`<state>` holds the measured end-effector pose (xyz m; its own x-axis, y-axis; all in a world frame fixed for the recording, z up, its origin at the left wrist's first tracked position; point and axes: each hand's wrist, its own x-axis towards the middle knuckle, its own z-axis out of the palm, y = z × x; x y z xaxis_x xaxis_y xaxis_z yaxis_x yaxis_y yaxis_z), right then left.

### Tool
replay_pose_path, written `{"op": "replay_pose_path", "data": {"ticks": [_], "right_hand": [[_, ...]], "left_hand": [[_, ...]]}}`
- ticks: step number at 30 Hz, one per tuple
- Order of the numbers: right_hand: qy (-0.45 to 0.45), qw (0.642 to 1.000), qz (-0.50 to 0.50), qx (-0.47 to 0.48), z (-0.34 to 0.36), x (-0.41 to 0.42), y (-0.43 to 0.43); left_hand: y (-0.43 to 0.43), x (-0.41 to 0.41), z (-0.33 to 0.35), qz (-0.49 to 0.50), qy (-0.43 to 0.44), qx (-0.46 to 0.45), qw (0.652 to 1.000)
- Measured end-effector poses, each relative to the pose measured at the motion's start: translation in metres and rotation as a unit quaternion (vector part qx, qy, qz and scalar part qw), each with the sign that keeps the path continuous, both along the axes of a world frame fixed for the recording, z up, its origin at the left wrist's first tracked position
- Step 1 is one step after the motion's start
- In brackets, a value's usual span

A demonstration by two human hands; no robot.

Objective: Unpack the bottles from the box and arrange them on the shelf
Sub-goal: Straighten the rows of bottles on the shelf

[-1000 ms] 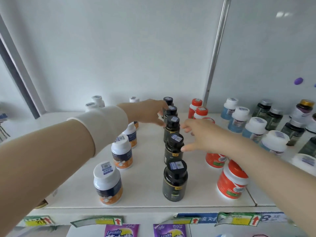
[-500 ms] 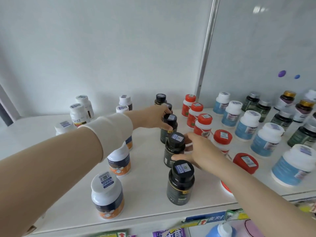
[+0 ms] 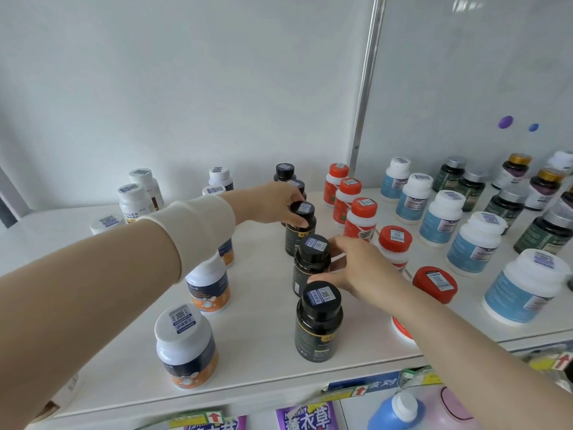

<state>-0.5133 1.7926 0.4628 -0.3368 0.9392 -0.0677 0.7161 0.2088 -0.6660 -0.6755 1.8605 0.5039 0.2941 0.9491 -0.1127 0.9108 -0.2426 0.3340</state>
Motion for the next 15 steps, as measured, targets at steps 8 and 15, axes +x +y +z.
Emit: {"op": "replay_pose_path", "data": {"ticks": [8, 15], "right_hand": [[0.008, 1.0, -0.003, -0.014, -0.001, 0.001, -0.001], [-0.05, 0.998, 0.042, 0.013, 0.04, 0.009, 0.002]], "left_hand": [[0.0, 0.002, -0.002, 0.004, 0.016, -0.001, 1.0], [-0.015, -0.018, 0.03, 0.009, 0.018, 0.047, 0.999]]}}
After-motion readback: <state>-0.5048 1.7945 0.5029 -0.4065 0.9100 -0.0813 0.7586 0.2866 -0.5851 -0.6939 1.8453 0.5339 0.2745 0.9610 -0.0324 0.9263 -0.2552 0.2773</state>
